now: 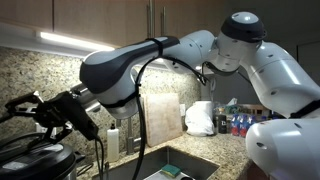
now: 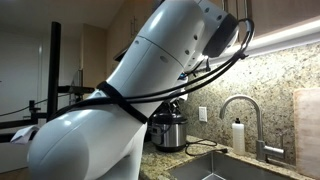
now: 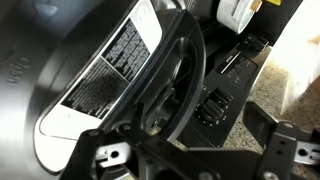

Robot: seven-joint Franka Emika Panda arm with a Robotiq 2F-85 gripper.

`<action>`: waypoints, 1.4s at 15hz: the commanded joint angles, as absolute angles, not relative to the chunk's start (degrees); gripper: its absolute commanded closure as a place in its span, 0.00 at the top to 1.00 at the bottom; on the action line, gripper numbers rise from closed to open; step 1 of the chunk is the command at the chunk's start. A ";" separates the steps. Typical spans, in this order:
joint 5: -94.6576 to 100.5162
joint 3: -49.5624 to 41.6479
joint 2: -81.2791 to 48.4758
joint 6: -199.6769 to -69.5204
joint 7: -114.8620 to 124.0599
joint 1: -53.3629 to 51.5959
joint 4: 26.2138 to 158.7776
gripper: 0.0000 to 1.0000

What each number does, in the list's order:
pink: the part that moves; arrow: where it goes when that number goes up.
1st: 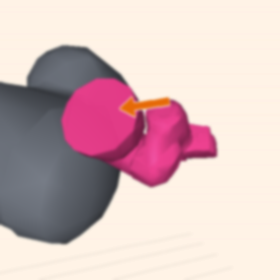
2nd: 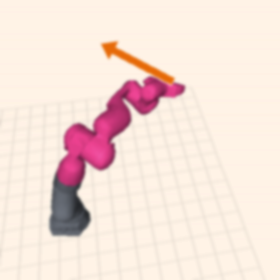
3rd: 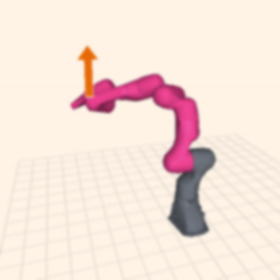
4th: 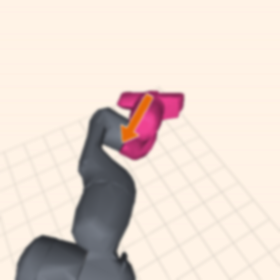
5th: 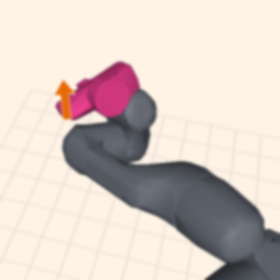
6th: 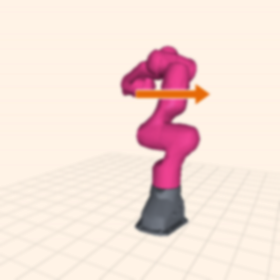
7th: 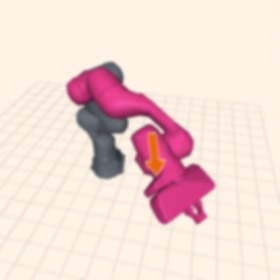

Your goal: Pick up the lid from the cooker and put it on the counter

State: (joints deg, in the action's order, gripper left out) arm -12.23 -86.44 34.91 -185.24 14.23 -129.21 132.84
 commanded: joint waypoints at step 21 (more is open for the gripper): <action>-8.70 -92.56 36.59 -183.89 5.36 -137.19 127.60 0.40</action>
State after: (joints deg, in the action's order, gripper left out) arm -9.40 -94.57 35.11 -187.39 7.20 -136.89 128.94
